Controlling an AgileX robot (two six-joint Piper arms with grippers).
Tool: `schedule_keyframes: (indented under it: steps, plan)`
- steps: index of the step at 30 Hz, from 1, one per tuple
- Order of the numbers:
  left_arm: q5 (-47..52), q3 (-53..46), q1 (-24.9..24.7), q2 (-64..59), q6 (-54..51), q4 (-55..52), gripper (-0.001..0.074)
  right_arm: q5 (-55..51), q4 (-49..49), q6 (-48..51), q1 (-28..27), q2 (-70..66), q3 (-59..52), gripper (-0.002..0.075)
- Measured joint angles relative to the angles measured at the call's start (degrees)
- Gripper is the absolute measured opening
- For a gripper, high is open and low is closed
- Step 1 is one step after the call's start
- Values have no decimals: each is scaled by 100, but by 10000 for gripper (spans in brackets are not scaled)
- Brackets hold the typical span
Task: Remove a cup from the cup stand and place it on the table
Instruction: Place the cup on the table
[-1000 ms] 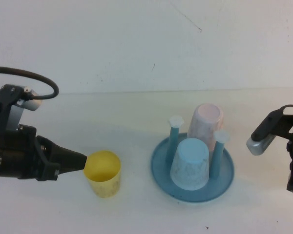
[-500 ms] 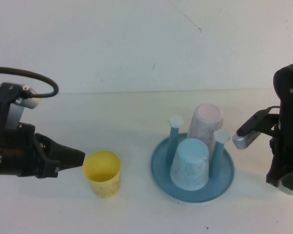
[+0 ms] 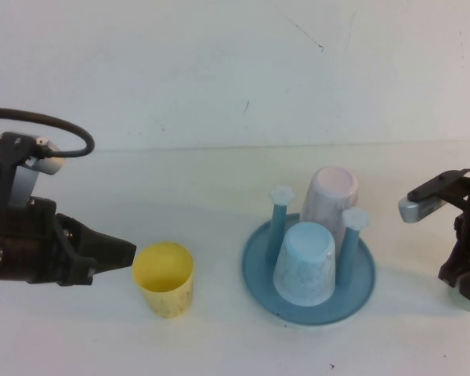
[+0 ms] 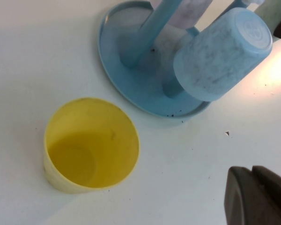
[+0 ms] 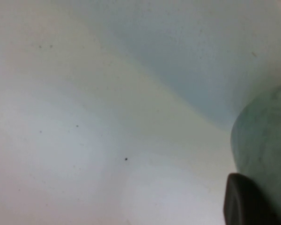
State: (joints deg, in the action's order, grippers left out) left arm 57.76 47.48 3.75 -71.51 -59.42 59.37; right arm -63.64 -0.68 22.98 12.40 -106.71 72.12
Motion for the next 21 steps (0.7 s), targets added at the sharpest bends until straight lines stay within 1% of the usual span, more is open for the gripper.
schedule_keyframes:
  steps: [3, 7, 9, 12, 15, 21]
  plan:
    - [-8, 0, 0, 0, 0, 0, -1, 41, 99, 35, 0, -46, 0, 94]
    - [-8, 0, 0, 0, -12, 0, -1, 82, 139, 59, 0, -116, -8, 221]
    - [-8, 0, 0, 0, -12, 0, -1, 86, 146, 59, 0, -141, -8, 265]
    - [-8, 0, 0, 0, -12, 0, -1, -86, 160, 59, 0, -145, 104, 288]
    - [-40, 0, 0, 0, -46, 13, -1, -343, 204, 59, 0, -26, 258, 294]
    - [-114, 0, 0, 21, -494, 434, -1, -495, 333, 59, 0, 953, 251, 296]
